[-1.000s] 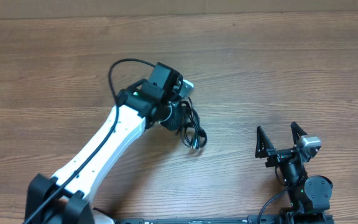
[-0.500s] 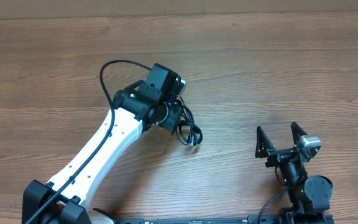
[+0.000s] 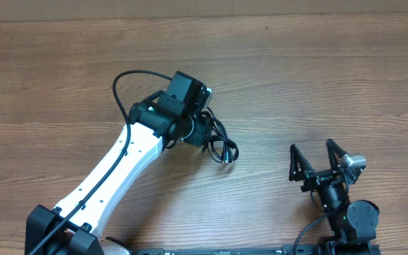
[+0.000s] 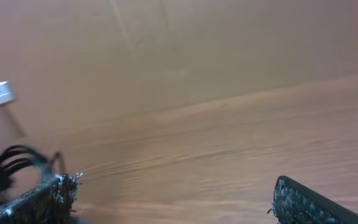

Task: Untangle cables
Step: 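Grasp the black cable bundle with the left gripper and lift it, then reach the right gripper toward the hanging cables below the left gripper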

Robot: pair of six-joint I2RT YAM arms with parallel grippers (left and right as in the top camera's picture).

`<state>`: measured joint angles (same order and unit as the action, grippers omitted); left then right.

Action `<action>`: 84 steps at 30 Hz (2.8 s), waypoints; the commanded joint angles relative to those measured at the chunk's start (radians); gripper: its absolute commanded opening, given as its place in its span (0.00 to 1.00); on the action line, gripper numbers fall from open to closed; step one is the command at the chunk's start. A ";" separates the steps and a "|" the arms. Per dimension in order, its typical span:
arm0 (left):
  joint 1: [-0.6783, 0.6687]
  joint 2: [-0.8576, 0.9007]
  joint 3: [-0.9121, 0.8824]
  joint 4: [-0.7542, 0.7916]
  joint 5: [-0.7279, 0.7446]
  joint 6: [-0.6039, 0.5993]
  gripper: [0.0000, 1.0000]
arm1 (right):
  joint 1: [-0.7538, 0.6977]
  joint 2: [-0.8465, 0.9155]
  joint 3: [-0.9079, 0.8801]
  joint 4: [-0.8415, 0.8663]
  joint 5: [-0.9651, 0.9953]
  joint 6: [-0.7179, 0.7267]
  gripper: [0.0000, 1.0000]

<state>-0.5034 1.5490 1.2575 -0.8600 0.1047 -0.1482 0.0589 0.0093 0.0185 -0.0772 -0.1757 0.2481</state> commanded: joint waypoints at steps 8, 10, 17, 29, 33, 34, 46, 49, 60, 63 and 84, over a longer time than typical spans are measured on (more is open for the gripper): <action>0.005 -0.143 0.024 0.004 -0.083 -0.004 0.04 | -0.004 0.010 0.282 -0.392 -0.120 0.083 1.00; 0.005 -0.160 0.024 0.004 -0.087 0.018 0.04 | -0.004 0.032 0.332 -0.431 -0.145 0.072 1.00; -0.010 -0.179 0.024 0.003 -0.079 0.146 0.04 | -0.004 0.225 0.523 -0.598 -0.274 0.003 1.00; -0.121 -0.179 0.024 0.013 -0.051 0.242 0.04 | -0.001 0.683 0.806 -0.797 -0.600 -0.077 1.00; -0.168 -0.179 0.024 0.031 -0.032 0.240 0.04 | -0.001 0.755 0.806 -0.711 -0.858 -0.078 1.00; -0.174 -0.179 0.024 0.030 -0.033 0.234 0.04 | -0.001 0.763 0.806 -0.700 -0.894 -0.078 1.00; -0.185 -0.179 0.028 0.027 0.126 0.224 0.04 | 0.085 0.799 0.806 -0.742 -0.579 -0.157 0.80; -0.185 -0.179 0.028 0.027 0.171 0.223 0.04 | 0.128 0.799 0.806 -0.740 -0.489 -0.196 0.75; -0.185 -0.177 0.028 0.087 0.179 0.134 0.04 | 0.333 0.824 0.806 -0.758 -0.153 -0.224 0.66; -0.185 -0.177 0.028 0.093 0.184 0.124 0.04 | 0.364 0.847 0.806 -0.748 -0.146 -0.224 0.52; -0.183 -0.177 0.028 0.138 0.104 0.012 0.04 | 0.367 0.885 0.806 -0.741 -0.139 -0.224 0.04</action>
<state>-0.6811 1.3956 1.2575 -0.7322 0.2504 -0.0765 0.4206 0.8940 0.7994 -0.8120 -0.3248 0.0254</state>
